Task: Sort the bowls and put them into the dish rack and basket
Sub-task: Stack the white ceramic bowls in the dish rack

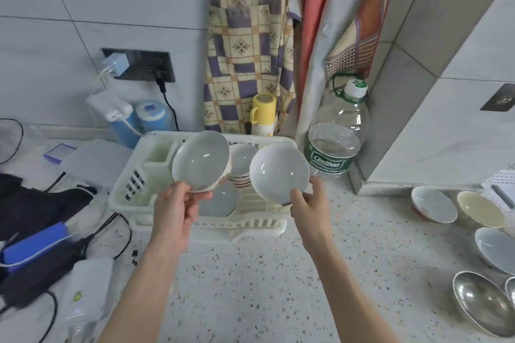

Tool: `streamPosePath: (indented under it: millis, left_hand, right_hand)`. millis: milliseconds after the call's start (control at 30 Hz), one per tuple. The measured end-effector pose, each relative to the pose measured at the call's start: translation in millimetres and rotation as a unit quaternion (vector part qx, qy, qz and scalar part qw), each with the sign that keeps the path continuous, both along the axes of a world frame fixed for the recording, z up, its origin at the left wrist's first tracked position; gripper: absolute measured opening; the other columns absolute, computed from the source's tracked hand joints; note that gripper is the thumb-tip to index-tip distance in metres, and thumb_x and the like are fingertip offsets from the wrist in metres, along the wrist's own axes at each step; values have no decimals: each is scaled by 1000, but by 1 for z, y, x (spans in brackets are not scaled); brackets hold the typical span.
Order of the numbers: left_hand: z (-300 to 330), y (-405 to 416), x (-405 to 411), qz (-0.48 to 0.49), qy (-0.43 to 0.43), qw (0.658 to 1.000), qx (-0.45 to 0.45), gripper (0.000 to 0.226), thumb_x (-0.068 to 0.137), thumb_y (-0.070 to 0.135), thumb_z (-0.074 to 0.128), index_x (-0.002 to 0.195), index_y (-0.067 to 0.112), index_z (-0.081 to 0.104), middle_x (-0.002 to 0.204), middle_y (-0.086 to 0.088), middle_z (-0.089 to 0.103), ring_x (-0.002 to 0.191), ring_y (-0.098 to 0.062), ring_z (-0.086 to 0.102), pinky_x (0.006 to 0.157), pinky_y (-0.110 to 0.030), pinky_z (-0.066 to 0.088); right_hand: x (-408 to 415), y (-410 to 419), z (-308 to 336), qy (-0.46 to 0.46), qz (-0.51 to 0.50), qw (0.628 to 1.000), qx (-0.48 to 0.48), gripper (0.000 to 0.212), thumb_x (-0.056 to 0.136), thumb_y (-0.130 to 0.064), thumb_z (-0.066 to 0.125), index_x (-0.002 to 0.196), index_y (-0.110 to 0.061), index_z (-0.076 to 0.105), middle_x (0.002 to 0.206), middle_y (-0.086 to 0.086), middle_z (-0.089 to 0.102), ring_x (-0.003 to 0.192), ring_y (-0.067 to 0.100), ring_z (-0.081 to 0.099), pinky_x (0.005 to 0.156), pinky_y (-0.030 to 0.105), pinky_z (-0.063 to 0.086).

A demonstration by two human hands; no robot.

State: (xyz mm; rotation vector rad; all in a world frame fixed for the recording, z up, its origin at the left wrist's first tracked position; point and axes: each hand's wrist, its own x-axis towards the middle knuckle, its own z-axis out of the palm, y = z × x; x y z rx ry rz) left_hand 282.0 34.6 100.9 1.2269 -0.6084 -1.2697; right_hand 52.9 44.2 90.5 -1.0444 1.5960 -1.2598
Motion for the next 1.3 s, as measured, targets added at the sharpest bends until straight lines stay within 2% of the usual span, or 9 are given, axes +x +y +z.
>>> streamPosePath:
  millis: [133,367,467,600,700,833,933,1067,1300]
  left_hand:
    - [-4,-2,39,17,14,1000,-5,15,92,2,42,94,3,57,63,-10,71,34,-5,33,31,-16,21]
    - [-19,-15,69,27,2,1000,12,17,92,4,45,101,2,59,66,-11,73,32,-5,34,30,-15,24]
    - [-24,-23,73,22,-11,1000,19,19,89,6,46,99,2,61,67,-12,72,34,-6,32,31,-16,22]
    - [-29,-36,71,50,-77,996,-1,14,83,8,48,89,7,61,62,-12,71,32,-7,29,31,-16,23]
    - [-33,-46,71,82,-134,987,-14,18,79,10,51,90,18,62,59,-9,72,35,-4,35,34,-16,32]
    - [-40,-54,73,90,-172,981,-21,28,71,19,51,96,9,61,59,-6,72,36,-7,39,36,-18,36]
    - [-44,-55,75,84,-174,981,-21,26,73,18,52,95,10,62,59,-5,72,37,-6,42,37,-17,38]
    - [-46,-56,77,77,-174,982,-2,17,80,15,53,92,21,63,61,-6,73,38,-5,43,39,-18,41]
    - [-46,-57,77,56,-191,980,-5,18,75,20,52,89,22,63,61,-7,73,36,-6,43,38,-18,40]
  right_hand:
    - [35,-14,-7,9,31,999,10,36,87,-19,52,121,-29,46,86,3,71,60,1,68,45,13,42]
    - [71,-41,-19,88,88,990,59,35,88,-20,49,122,-17,55,62,-2,72,57,2,67,54,25,45]
    - [78,-49,-21,153,131,978,60,38,87,-21,47,124,-19,56,54,-8,69,55,-3,63,45,15,39]
    - [82,-57,-24,175,147,972,60,39,87,-18,47,125,-19,56,56,-5,70,54,-6,62,40,7,36]
    - [83,-60,-28,189,149,969,60,39,87,-20,47,125,-21,55,58,-4,71,58,-2,64,46,16,41]
    - [84,-59,-35,215,157,962,51,38,87,-22,46,123,-26,57,55,-10,69,59,-5,62,50,21,39]
    - [84,-60,-37,216,167,961,51,35,84,-23,45,114,-31,62,55,-11,69,55,2,61,50,22,41]
    - [84,-62,-39,229,183,953,77,26,83,-26,43,94,-29,66,57,-10,70,39,3,43,45,21,35]
    - [87,-66,-40,306,200,920,141,20,85,-31,41,77,-31,59,55,-22,67,36,-5,46,45,20,33]
